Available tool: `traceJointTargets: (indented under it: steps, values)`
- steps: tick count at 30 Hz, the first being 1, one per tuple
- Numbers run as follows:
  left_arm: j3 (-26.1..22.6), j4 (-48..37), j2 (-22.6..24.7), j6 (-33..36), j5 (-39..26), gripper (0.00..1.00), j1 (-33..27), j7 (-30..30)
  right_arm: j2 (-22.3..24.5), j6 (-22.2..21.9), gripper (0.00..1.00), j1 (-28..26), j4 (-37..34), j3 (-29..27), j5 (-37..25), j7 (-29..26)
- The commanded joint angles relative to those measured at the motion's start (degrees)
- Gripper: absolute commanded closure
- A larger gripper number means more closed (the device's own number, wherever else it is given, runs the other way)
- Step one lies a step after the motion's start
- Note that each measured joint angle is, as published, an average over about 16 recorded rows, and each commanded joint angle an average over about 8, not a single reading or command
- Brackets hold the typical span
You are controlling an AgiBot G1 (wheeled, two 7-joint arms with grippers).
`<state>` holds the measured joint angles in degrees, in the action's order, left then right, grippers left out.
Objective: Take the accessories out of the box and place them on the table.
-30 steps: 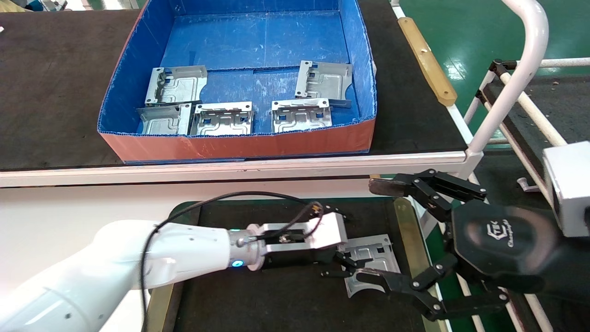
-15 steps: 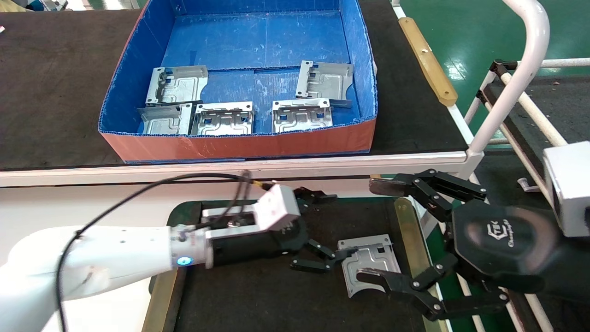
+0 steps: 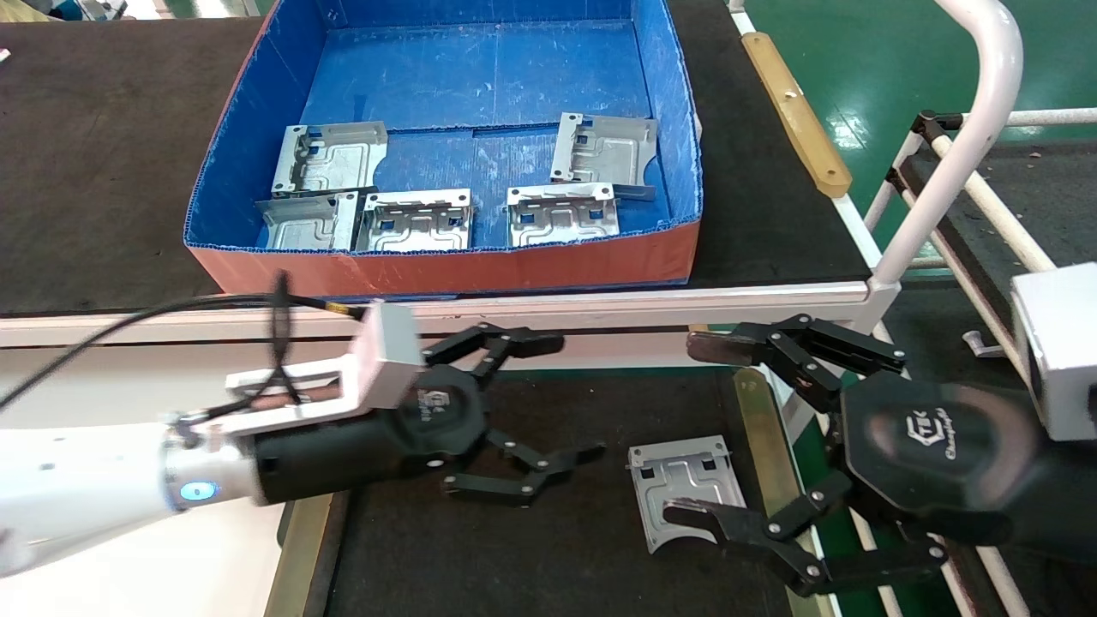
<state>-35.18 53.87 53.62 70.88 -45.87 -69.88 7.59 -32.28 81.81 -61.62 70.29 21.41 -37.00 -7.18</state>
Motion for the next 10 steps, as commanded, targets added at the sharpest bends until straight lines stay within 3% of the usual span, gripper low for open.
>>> traceJointTargets:
  steps: [1,10]
  values:
    - [1.5,1.5,-1.4,1.2,0.3,0.0,0.6,-1.4,0.0,0.0,0.0,0.0,0.0,0.0,0.0,0.0]
    - [7.1,7.3,-6.9,5.5,1.5,0.0,3.1,-6.8,0.0,0.0,0.0,0.0,0.0,0.0,0.0,0.0]
